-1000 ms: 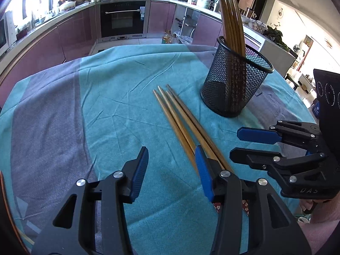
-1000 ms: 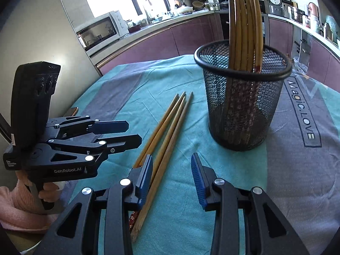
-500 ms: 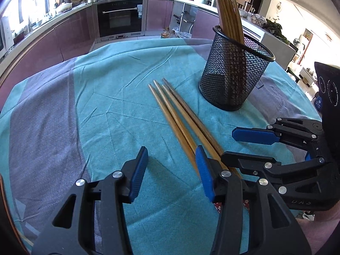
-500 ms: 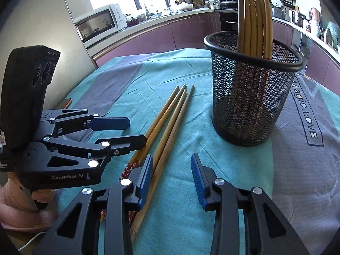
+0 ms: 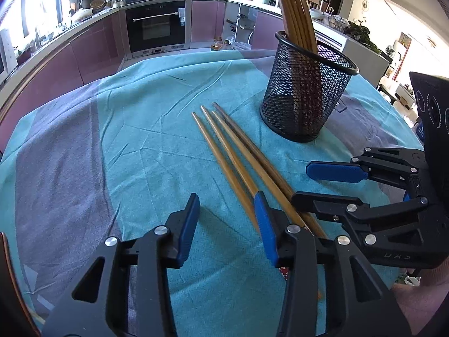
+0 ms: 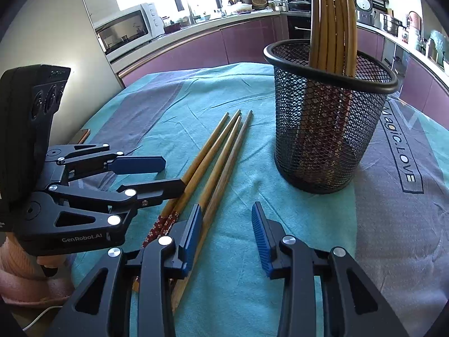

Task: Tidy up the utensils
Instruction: 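Move back to the pile and grasp a chopstick with the left tool while the right tool grasps one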

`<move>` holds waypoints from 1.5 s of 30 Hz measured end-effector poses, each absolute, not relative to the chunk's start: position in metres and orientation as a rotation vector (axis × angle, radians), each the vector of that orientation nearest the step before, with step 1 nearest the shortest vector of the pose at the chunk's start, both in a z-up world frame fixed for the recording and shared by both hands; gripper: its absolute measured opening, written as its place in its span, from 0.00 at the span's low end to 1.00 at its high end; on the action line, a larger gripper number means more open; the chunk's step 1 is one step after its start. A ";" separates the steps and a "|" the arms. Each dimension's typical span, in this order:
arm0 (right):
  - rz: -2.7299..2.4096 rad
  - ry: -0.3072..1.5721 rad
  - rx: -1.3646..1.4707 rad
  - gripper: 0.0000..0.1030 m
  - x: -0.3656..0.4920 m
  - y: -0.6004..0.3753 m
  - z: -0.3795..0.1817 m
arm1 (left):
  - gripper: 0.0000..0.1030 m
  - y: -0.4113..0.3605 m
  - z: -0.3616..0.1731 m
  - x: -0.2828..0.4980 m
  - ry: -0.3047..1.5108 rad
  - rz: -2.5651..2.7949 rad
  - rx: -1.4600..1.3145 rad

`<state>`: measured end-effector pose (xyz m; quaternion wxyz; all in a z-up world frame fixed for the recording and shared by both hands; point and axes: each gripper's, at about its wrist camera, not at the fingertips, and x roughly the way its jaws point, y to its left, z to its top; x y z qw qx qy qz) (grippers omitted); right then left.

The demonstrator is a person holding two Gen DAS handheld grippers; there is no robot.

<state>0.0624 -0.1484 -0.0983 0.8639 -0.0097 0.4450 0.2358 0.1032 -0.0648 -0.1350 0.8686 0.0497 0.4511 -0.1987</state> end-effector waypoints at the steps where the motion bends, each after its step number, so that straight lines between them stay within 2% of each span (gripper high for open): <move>1: 0.493 0.933 -0.023 0.34 0.062 -0.149 -0.098 | 0.37 -0.063 -0.136 0.102 0.946 -0.414 0.106; 7: 0.477 0.936 -0.046 0.34 0.064 -0.145 -0.097 | 0.31 -0.060 -0.136 0.103 0.950 -0.418 0.115; 23: 0.412 0.911 -0.102 0.21 0.086 -0.133 -0.100 | 0.29 -0.062 -0.138 0.125 0.978 -0.403 0.099; 26: 0.412 0.912 -0.078 0.17 0.087 -0.135 -0.100 | 0.26 -0.061 -0.138 0.127 0.978 -0.390 0.093; 28: 0.421 0.919 -0.045 0.10 0.087 -0.139 -0.100 | 0.21 -0.061 -0.138 0.128 0.975 -0.378 0.089; 36: 0.418 0.908 0.040 0.06 0.082 -0.154 -0.097 | 0.08 -0.052 -0.139 0.122 0.974 -0.368 0.028; 45: 0.519 0.884 0.023 0.06 0.064 -0.163 -0.085 | 0.08 -0.055 -0.129 0.108 0.947 -0.427 0.023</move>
